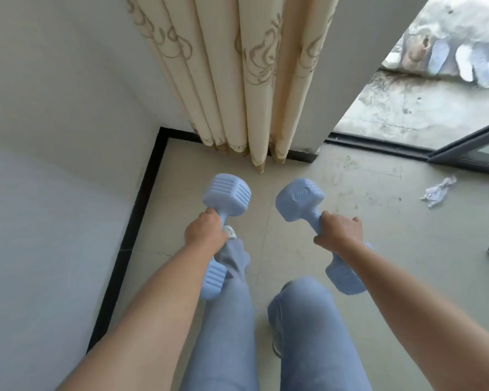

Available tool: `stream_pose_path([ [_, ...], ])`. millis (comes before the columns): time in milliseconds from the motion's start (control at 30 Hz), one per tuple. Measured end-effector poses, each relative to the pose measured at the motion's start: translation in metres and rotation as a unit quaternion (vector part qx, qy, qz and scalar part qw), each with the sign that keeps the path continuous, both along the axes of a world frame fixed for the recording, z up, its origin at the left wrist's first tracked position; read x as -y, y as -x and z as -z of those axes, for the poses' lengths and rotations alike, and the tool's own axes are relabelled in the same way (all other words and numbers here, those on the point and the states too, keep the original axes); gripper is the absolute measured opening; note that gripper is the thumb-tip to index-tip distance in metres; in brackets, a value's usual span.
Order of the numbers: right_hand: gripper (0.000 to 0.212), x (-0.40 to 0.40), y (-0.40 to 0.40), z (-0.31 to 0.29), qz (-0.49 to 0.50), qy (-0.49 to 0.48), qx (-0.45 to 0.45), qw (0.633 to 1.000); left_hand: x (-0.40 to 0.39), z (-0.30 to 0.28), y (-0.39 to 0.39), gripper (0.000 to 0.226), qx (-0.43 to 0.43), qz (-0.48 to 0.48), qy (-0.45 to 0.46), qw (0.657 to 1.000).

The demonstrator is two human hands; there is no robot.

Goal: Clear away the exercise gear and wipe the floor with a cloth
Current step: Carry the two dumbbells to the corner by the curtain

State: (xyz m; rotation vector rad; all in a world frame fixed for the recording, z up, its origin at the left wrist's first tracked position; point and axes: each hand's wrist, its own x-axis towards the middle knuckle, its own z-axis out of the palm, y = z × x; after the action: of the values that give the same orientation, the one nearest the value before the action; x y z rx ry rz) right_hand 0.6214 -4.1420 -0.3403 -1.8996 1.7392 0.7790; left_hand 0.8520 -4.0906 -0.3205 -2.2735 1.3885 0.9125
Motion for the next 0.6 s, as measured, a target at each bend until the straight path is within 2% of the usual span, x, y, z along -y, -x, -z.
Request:
stream_pose_path([
  [67, 0.020, 0.032, -0.006, 0.035, 0.014, -0.020, -0.015, 1.000, 0.040, 0.033, -0.011, 0.044, 0.020, 0.056, -0.026, 0.998],
  [133, 0.015, 0.057, -0.006, 0.076, 0.026, -0.027, -0.023, 0.999, 0.071, 0.071, -0.015, 0.043, 0.034, 0.109, -0.058, 0.992],
  [267, 0.016, 0.099, 0.000, 0.177, 0.035, -0.013, -0.021, 0.999, 0.122, 0.175, -0.015, 0.040, 0.055, 0.223, -0.083, 0.970],
  [533, 0.014, 0.167, 0.016, 0.379, 0.005, 0.021, -0.026, 0.999, 0.179, 0.387, 0.008, 0.037, 0.050, 0.380, -0.064, 0.921],
  [600, 0.021, 0.186, 0.015, 0.419, -0.022, 0.045, -0.019, 0.999, 0.189, 0.430, 0.013, 0.037, 0.049, 0.411, -0.046, 0.909],
])
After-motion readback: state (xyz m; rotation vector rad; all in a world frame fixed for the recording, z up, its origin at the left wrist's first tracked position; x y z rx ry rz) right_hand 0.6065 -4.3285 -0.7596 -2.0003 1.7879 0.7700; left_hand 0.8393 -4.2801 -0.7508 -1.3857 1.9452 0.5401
